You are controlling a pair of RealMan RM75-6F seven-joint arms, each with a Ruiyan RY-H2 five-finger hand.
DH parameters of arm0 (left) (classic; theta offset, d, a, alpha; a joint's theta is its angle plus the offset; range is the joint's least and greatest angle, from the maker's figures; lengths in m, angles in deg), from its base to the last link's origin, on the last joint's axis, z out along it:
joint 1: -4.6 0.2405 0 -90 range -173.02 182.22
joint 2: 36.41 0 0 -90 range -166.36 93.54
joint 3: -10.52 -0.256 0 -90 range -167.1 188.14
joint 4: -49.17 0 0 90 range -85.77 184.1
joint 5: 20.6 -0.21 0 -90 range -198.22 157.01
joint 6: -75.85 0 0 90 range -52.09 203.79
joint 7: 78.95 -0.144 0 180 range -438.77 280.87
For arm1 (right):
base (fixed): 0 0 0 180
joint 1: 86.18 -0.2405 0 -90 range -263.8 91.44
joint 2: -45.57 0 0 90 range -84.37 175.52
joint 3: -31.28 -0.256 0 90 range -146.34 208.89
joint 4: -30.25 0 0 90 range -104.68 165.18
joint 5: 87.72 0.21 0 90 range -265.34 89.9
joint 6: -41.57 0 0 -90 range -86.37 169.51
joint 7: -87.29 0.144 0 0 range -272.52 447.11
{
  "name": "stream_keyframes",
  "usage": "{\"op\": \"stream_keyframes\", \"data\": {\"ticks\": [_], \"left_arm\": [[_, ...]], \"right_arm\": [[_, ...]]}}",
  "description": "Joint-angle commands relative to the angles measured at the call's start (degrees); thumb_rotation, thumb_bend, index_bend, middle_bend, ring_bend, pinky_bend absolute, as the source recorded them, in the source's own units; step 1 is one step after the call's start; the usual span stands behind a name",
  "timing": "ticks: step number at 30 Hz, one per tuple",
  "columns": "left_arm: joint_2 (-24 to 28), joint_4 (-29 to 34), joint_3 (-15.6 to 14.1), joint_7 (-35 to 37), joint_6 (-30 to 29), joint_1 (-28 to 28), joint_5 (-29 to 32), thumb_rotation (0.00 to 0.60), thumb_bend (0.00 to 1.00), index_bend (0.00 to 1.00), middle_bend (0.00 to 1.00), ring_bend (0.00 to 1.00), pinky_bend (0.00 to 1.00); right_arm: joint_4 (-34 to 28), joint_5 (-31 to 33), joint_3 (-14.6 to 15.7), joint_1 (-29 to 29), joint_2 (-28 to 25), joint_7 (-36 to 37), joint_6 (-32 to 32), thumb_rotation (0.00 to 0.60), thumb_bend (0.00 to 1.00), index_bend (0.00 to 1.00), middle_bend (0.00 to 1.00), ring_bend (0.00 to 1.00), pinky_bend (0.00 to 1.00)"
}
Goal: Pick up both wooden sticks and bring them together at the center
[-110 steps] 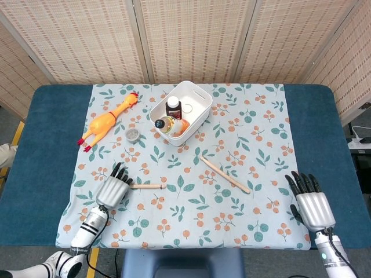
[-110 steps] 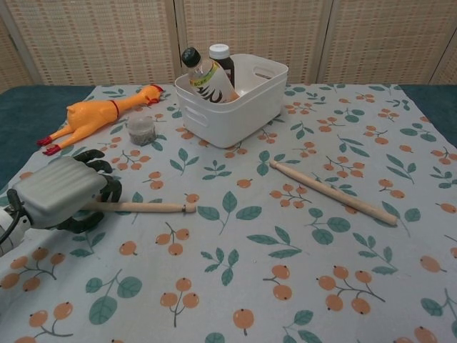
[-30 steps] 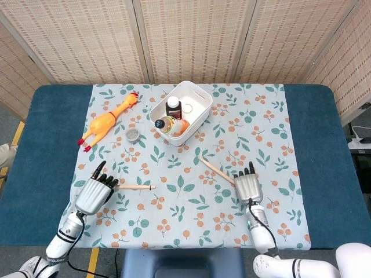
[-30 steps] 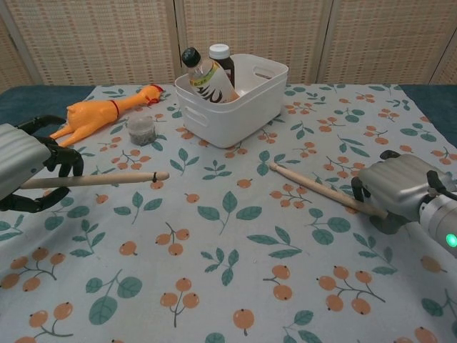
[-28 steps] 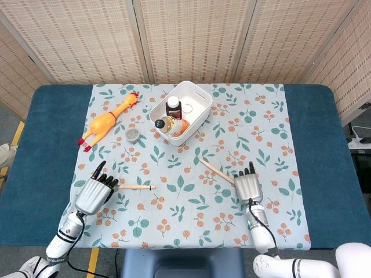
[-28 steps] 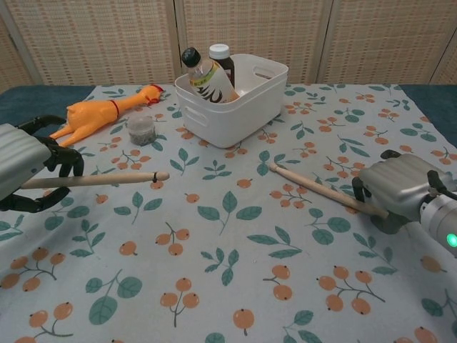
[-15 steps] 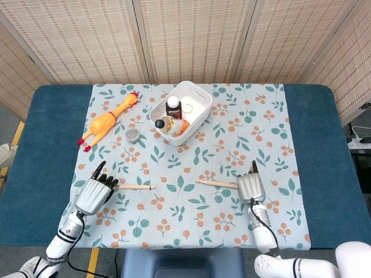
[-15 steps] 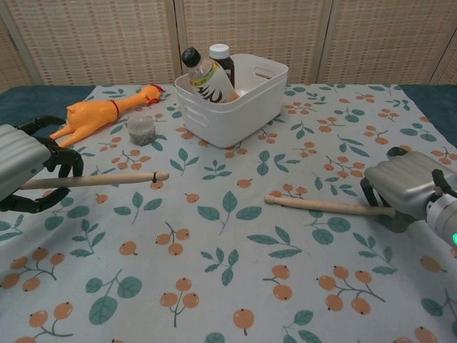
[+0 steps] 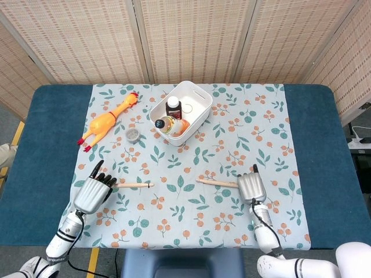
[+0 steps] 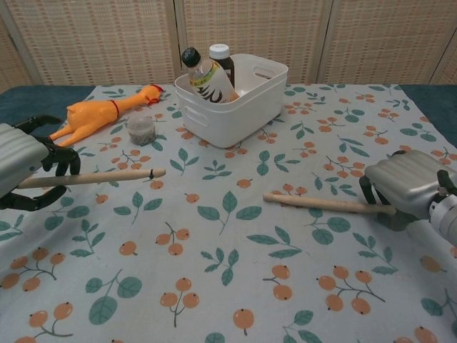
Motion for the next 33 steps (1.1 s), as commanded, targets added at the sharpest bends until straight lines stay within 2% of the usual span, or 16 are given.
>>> {"op": "stream_keyframes", "data": {"ticks": [1,7,12,18,21,27,33], "left_arm": [[0.36,0.98,0.53,0.28,0.26,-0.03,0.65,0.600,0.54,0.82,0.92,0.51,0.13],[1.69,5.34,3.39,1.65,0.54,-0.08,3.81,0.600,0.54,0.83,0.92,0.51,0.13],[2.12,12.49,5.10,2.39,2.85,-0.23,7.19,0.600,0.54,0.83,0.93,0.52,0.13],[1.90,16.48,5.66,-0.54,4.46,-1.37,7.59,0.600,0.54,0.83,0.93,0.52,0.13],[0.16,21.27,7.17,-4.31,6.51,-3.39,8.42,0.600,0.54,0.83,0.93,0.52,0.13],[-1.02,30.32,8.63,-12.96,9.50,-4.43,13.17,0.600,0.54,0.83,0.93,0.53,0.15],[-2.42,35.98,10.04,-18.57,8.11,-3.87,17.19,0.600,0.55,0.83,0.95,0.57,0.20]], "right_arm": [[-1.63,-2.84,0.42,0.79,-1.55,3.04,-0.78,0.600,0.36,1.00,0.84,0.64,0.16],[-8.66,-8.69,0.74,1.88,-5.85,7.47,-2.92,0.600,0.36,1.00,0.84,0.64,0.16],[-15.04,-15.13,1.75,2.79,-9.40,12.36,-3.99,0.600,0.36,1.00,0.84,0.64,0.16],[-17.62,-18.09,2.22,2.95,-10.47,13.91,-3.95,0.600,0.36,1.00,0.84,0.64,0.16],[-19.97,-20.01,2.07,2.33,-10.67,14.30,-2.86,0.600,0.37,1.00,0.84,0.64,0.16],[-22.05,-17.60,-0.72,0.60,-10.27,12.86,-0.53,0.600,0.46,1.00,0.84,0.64,0.17],[-24.59,-13.29,-3.10,-0.52,-12.36,14.22,2.26,0.600,0.49,1.00,0.84,0.64,0.17]]}}
